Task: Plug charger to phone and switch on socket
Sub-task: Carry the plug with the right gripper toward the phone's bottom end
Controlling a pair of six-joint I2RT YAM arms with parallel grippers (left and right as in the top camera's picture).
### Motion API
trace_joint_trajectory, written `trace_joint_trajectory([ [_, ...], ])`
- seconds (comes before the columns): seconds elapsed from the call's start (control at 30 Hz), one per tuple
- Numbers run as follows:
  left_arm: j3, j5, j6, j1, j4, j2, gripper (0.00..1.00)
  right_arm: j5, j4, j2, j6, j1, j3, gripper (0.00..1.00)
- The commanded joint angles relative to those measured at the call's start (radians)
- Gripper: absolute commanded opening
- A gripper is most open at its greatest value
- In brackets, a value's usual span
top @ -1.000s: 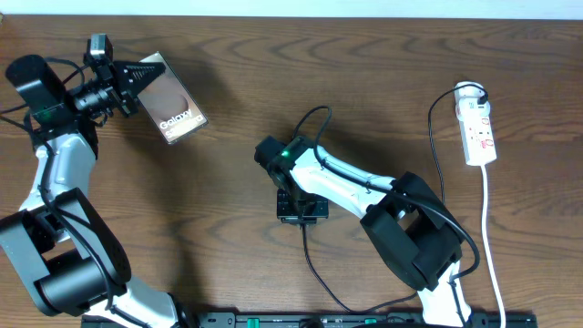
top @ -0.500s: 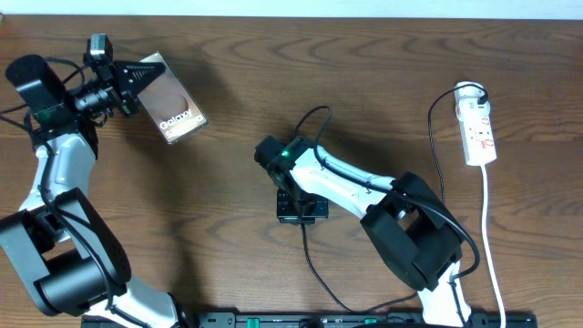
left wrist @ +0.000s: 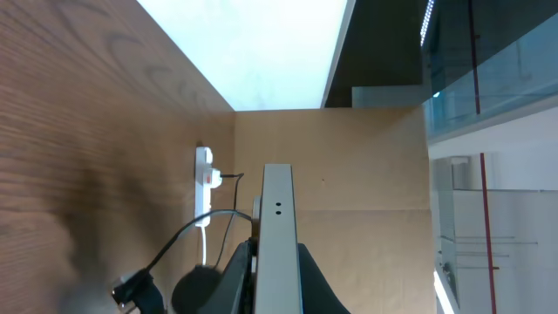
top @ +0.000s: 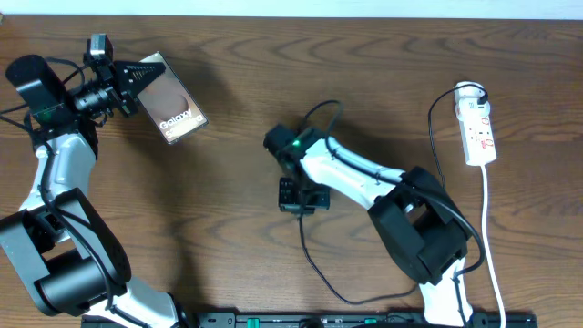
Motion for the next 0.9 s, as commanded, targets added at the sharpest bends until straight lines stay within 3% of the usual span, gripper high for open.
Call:
trace_joint_trajectory([
  [0.0, 0.006, 0.029, 0.003, -0.003, 0.005, -0.003, 0.07, -0.28, 0.121, 0.027, -0.219, -0.055, -0.008, 0.01],
  [0.23, 0.006, 0.029, 0.003, -0.003, 0.005, -0.003, 0.07, -0.942, 0.41, 0.027, -0.537, -0.119, -0.008, 0.01],
  [0.33, 0.006, 0.029, 0.004, -0.003, 0.005, -0.003, 0.07, -1.139, 0.513, 0.027, -0.615, -0.127, -0.007, 0.01],
  [0.53, 0.006, 0.029, 0.018, -0.003, 0.005, -0.003, 0.07, -1.316, 0.705, 0.027, -0.617, -0.129, -0.008, 0.01],
  [0.87, 0.006, 0.029, 0.066, -0.013, 0.005, -0.003, 0.07, -1.321, 0.867, 0.027, -0.527, -0.129, -0.008, 0.01],
])
